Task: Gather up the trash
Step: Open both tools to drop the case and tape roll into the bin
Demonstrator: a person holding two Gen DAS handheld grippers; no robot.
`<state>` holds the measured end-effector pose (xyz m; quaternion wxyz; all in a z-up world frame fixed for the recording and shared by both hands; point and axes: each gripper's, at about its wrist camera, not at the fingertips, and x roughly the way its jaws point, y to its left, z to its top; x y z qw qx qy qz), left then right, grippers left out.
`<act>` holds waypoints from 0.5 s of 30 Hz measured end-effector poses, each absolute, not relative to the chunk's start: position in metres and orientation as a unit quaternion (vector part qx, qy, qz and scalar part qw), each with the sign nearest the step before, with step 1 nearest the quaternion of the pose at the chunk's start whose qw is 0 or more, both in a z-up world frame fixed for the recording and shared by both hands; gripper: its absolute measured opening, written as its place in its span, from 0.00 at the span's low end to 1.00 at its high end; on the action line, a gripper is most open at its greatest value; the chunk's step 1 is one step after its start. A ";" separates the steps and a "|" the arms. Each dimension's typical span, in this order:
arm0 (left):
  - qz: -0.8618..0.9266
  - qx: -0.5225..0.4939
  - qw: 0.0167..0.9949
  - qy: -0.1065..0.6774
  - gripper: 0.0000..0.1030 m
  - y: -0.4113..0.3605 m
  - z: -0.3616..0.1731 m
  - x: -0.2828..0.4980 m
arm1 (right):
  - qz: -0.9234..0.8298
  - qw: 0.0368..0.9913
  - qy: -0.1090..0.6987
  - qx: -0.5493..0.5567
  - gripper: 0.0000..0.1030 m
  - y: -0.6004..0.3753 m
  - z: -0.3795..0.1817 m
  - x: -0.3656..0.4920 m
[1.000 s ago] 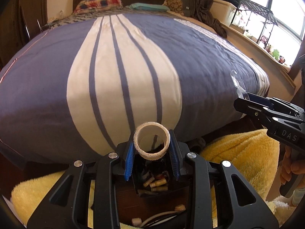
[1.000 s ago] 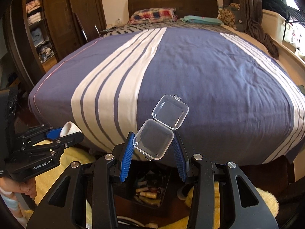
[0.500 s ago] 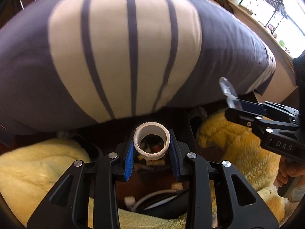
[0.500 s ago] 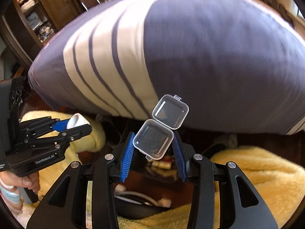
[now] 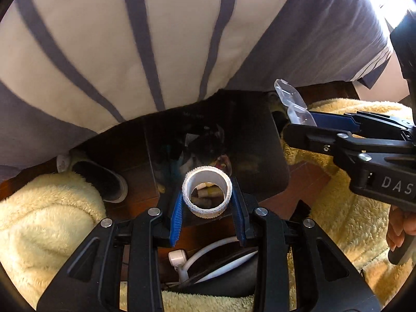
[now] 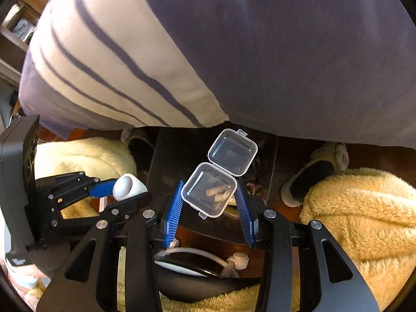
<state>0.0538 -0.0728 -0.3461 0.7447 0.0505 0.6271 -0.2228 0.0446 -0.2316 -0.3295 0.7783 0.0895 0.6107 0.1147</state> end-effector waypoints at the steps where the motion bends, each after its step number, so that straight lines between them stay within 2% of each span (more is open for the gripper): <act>1: -0.223 0.051 0.743 0.629 0.30 -0.073 -0.348 0.055 | 0.114 0.777 0.613 0.091 0.40 -0.231 -0.332 0.047; 7: -0.224 0.044 0.737 0.636 0.31 -0.075 -0.352 0.060 | 0.108 0.772 0.618 0.098 0.41 -0.234 -0.334 0.060; 10: -0.221 0.040 0.738 0.636 0.43 -0.073 -0.352 0.063 | 0.103 0.776 0.615 0.093 0.42 -0.235 -0.332 0.061; 11: -0.220 0.039 0.739 0.636 0.46 -0.073 -0.351 0.063 | 0.101 0.777 0.614 0.095 0.44 -0.236 -0.332 0.062; 15: -0.213 0.039 0.746 0.630 0.51 -0.071 -0.343 0.064 | 0.092 0.785 0.604 0.100 0.50 -0.242 -0.324 0.061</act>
